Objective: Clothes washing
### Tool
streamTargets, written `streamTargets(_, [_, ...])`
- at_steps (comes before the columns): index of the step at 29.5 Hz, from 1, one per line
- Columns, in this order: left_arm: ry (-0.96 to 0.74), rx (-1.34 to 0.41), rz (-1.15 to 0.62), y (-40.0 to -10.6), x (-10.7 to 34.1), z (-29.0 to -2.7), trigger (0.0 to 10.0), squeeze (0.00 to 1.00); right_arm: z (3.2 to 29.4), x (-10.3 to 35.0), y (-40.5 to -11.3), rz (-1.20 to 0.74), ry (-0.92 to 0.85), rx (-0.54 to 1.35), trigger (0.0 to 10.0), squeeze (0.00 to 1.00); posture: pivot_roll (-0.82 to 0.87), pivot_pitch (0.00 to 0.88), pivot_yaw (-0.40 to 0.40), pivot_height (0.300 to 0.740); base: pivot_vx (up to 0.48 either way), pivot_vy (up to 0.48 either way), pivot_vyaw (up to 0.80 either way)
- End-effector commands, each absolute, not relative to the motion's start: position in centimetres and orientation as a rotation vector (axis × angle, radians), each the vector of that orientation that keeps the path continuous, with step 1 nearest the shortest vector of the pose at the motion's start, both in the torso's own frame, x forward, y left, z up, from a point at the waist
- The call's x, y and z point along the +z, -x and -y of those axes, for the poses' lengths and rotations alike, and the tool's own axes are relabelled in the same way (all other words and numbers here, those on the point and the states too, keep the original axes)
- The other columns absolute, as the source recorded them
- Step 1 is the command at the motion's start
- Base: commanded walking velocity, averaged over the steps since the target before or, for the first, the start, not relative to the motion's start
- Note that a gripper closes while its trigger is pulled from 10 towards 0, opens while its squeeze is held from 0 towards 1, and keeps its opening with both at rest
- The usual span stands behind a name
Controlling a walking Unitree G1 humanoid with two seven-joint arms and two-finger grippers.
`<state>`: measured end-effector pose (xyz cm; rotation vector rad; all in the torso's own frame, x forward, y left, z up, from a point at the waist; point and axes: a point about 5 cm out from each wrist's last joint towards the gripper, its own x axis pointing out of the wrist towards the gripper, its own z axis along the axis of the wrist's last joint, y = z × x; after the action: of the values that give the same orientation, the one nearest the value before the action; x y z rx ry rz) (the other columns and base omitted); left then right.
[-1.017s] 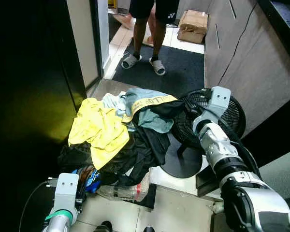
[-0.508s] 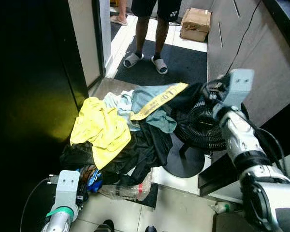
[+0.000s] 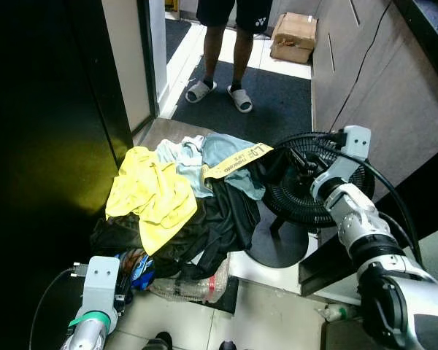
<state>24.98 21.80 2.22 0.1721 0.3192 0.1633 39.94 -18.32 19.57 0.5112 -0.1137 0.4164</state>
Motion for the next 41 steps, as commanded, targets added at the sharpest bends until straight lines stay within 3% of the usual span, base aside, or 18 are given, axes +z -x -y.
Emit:
streamTargets(1, [-0.172, 0.168, -0.367, -24.0, 1.3, -22.0, 10.0, 0.00, 17.6, 20.1, -38.8, 0.201, -0.642, 0.638, 10.0, 0.00, 0.17, 0.203, -0.038, 0.740, 0.000, 0.000, 0.00])
streamTargets(2, [-0.173, 0.169, -0.367, -24.0, 1.3, -22.0, 10.0, 0.00, 17.2, 20.5, -38.1, 0.241, -0.697, 0.746, 10.0, 0.00, 0.17, 0.203, -0.037, 0.740, 0.000, 0.000, 0.00])
streamTargets(6, [-0.173, 0.167, -0.366, -24.1, 1.3, -22.0, 10.0, 0.00, 16.7, 19.7, -37.1, 0.232, -0.677, 0.807, 10.0, 0.00, 0.16, 0.204, -0.034, 0.740, 0.000, 0.000, 0.00])
streamTargets(8, [-0.174, 0.163, -0.365, -24.3, 1.4, -21.9, 10.0, 0.00, 16.5, 17.4, -37.0, 0.150, -0.553, 0.742, 10.0, 0.00, 0.16, 0.205, -0.029, 0.740, 0.000, 0.000, 0.00])
streamTargets(11, [-0.176, 0.156, -0.364, -24.4, 1.4, -21.9, 10.0, 0.00, 17.0, 16.5, -36.7, 0.131, -0.508, 0.713, 10.0, 0.00, 0.16, 0.203, -0.024, 0.740, 0.000, 0.000, 0.00])
streamTargets(17, [-0.181, 0.153, -0.364, -24.5, 1.5, -22.0, 10.0, 0.00, 19.3, 17.7, -37.0, 0.184, -0.414, 0.528, 10.0, 0.00, 0.16, 0.200, -0.022, 0.740, 0.000, 0.000, 0.00])
streamTargets(26, [-0.181, 0.147, -0.368, -24.5, 1.4, -21.8, 10.0, 0.00, 20.1, 17.2, -37.3, 0.126, -0.372, 0.386, 10.0, 0.00, 0.15, 0.206, -0.024, 0.740, 0.000, 0.000, 0.00])
streamTargets(30, [-0.179, 0.156, -0.369, -24.2, 1.4, -21.9, 10.0, 0.00, 19.9, 14.4, -37.7, -0.019, -0.135, 0.234, 10.0, 0.00, 0.17, 0.209, -0.039, 0.740, 0.000, 0.000, 0.00])
streamTargets(41, [-0.177, 0.176, -0.375, -23.7, 1.2, -22.2, 10.0, 0.00, 18.5, 13.0, -36.6, -0.055, -0.111, 0.381, 10.0, 0.00, 0.17, 0.213, -0.042, 0.740, 0.000, 0.000, 0.00])
